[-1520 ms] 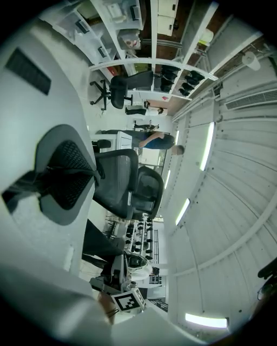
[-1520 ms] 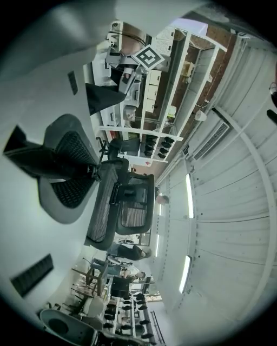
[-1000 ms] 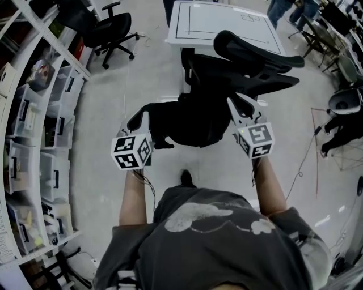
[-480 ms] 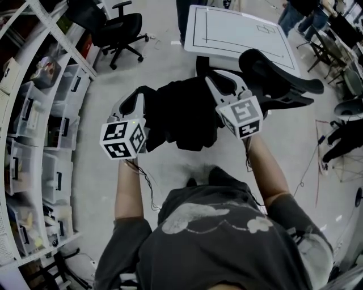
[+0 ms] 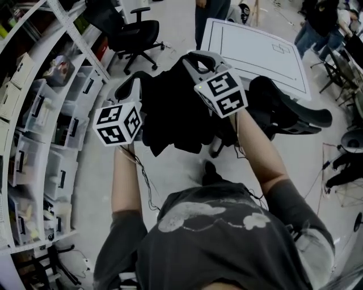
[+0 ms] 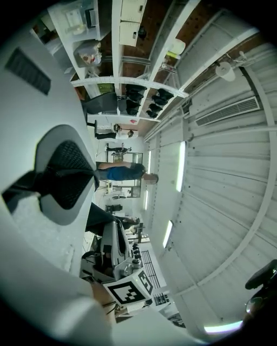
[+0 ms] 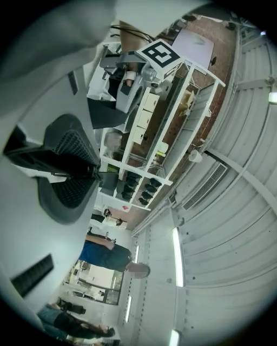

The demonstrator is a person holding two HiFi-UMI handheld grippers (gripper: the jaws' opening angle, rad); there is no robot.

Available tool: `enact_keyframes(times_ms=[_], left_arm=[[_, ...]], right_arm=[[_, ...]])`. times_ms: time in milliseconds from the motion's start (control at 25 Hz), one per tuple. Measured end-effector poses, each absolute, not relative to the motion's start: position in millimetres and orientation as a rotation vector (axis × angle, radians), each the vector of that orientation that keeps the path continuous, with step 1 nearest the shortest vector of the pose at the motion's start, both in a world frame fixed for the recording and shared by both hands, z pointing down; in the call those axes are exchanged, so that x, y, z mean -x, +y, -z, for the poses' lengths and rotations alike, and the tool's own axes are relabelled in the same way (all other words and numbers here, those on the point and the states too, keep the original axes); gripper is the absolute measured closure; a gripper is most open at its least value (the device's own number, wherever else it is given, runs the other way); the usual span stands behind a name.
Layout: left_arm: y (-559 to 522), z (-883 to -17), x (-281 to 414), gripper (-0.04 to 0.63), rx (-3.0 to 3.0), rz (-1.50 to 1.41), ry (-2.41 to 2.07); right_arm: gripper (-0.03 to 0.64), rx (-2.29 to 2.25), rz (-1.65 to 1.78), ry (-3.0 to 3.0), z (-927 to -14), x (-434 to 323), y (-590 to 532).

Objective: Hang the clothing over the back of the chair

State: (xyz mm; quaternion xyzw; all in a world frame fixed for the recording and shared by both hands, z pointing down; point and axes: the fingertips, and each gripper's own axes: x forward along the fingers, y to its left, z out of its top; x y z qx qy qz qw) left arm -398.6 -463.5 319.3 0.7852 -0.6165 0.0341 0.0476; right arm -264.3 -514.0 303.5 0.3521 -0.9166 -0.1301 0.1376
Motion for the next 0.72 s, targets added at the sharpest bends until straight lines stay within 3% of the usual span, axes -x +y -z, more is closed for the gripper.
enact_keyframes(times_ms=[320,720], left_arm=[[-530,-267,383,0.586,-2.424,-0.067,-1.926],[-583,-225,299,0.586,-2.594,0.007,-1.845]], right_arm=[[0.56,-1.083,0.351,-2.67,-251,257,-592],[0.56,-1.317,0.358,-2.652,-207,176,-627]])
